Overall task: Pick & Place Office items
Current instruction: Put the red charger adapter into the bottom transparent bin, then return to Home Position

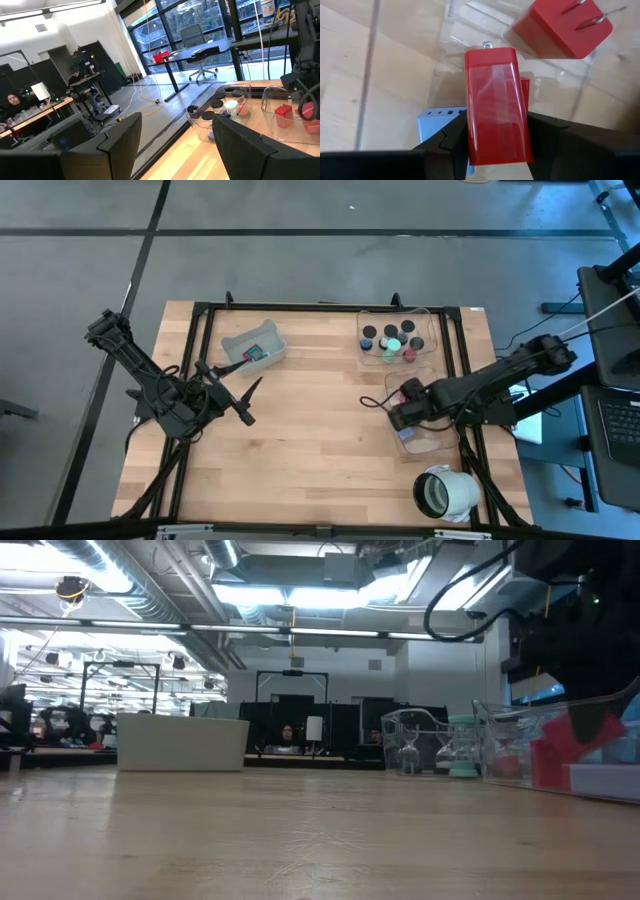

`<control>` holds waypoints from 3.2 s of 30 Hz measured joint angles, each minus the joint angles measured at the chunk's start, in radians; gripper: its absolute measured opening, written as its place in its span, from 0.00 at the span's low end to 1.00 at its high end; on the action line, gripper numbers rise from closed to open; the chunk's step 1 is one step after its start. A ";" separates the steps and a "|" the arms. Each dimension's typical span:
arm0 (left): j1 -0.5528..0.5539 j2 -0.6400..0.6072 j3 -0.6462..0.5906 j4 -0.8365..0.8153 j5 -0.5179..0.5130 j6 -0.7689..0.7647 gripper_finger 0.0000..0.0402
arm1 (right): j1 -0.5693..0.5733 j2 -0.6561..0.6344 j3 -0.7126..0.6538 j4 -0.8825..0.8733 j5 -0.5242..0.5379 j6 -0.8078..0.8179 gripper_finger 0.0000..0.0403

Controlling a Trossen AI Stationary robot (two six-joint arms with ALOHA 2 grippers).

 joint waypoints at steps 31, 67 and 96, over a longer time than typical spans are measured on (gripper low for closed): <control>-0.001 -0.073 0.000 0.008 0.000 0.055 0.60 | 0.000 0.025 0.197 -0.213 -0.010 -0.093 0.69; -0.347 -0.682 0.000 -0.267 -0.001 0.126 0.60 | -0.017 -0.295 0.375 -0.149 0.584 -0.460 0.69; -0.347 -0.733 0.000 -0.519 0.000 -0.018 0.60 | -0.016 -0.756 -0.455 1.055 0.396 -1.029 0.69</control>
